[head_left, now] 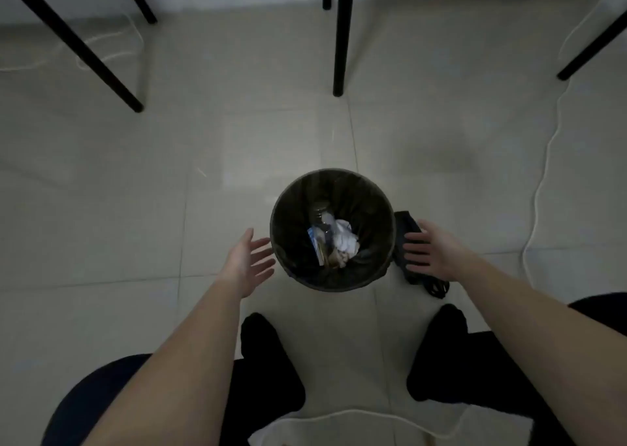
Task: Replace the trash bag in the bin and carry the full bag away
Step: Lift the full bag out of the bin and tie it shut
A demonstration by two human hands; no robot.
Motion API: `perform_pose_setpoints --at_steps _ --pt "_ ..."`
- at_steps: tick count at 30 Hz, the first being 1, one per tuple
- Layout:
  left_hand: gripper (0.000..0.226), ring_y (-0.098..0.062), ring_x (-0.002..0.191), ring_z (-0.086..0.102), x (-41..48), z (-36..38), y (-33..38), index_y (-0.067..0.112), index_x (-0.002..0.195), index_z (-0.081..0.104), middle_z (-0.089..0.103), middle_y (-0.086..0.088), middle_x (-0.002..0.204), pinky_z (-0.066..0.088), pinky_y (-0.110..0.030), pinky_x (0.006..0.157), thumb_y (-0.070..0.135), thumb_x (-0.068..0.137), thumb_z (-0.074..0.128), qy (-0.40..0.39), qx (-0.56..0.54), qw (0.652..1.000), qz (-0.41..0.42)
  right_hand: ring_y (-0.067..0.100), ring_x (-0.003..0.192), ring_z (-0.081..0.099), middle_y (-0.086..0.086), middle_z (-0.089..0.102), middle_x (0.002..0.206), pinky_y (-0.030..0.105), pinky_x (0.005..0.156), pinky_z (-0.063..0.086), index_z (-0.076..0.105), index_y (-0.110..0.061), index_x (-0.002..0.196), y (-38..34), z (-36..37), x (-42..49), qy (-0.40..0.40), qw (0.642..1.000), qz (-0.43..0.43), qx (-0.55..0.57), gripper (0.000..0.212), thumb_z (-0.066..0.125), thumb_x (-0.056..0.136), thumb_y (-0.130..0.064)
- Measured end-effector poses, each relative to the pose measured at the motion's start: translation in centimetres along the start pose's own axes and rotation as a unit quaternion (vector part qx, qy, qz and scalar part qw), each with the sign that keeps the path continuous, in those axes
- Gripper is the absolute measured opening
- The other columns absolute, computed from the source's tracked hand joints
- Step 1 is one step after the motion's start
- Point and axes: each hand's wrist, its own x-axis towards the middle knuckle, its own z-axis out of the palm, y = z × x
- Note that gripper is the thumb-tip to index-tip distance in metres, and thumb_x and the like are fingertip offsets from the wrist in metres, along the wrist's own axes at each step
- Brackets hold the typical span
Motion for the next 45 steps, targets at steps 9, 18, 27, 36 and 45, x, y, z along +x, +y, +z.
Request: perform_pose_setpoints --at_steps 9,18,27,36,45 --pt "0.071 -0.036 0.127 0.063 6.1 1.6 -2.2 0.013 0.139 0.059 0.067 -0.012 0.129 0.050 -0.051 0.108 0.069 0.101 0.041 -0.016 -0.082 0.995 -0.063 0.038 0.136 0.049 0.016 0.055 0.141 0.052 0.116 0.037 0.051 -0.008 0.139 0.0 2.0 6.5 -0.008 0.998 0.033 0.051 0.068 0.051 0.098 -0.062" --pt "0.058 -0.038 0.121 0.068 9.0 2.1 -2.5 0.017 0.131 0.072 0.071 -0.013 0.132 0.045 -0.057 0.113 0.060 0.099 0.051 -0.056 -0.074 0.995 -0.039 0.030 0.109 0.070 0.014 0.073 0.121 0.045 0.104 0.050 0.070 -0.009 0.128 0.1 2.0 10.2 -0.032 0.998 0.020 0.048 0.063 0.058 0.093 -0.061" --pt "0.059 -0.038 0.126 0.065 8.4 1.7 -1.8 0.015 0.133 0.070 0.070 -0.015 0.133 0.045 -0.054 0.113 0.059 0.097 0.054 -0.057 -0.107 0.992 -0.031 0.021 0.062 0.046 0.005 0.045 0.068 0.035 0.066 0.039 0.061 -0.015 0.077 -0.8 2.8 7.4 -0.060 0.997 -0.001 0.058 0.033 0.062 0.096 -0.042" --pt "0.045 -0.034 0.102 0.062 6.2 1.4 -1.7 0.013 0.103 0.075 0.069 -0.013 0.120 0.048 -0.050 0.095 0.056 0.090 0.068 -0.056 -0.079 0.995 -0.016 0.014 0.050 0.027 -0.002 0.035 0.059 0.029 0.050 0.030 0.050 -0.018 0.054 -1.2 2.3 5.8 -0.035 0.993 0.001 0.113 0.052 0.051 0.102 -0.039" --pt "0.042 -0.017 0.062 0.042 2.7 0.2 -1.0 0.023 0.068 0.047 0.046 0.004 0.063 0.041 -0.029 0.066 0.049 0.100 0.058 0.019 -0.122 0.992 -0.015 0.014 0.045 0.027 -0.003 0.030 0.054 0.028 0.054 0.025 0.048 -0.016 0.071 -2.3 1.7 1.5 -0.019 0.994 -0.037 0.105 0.038 0.050 0.102 -0.038"
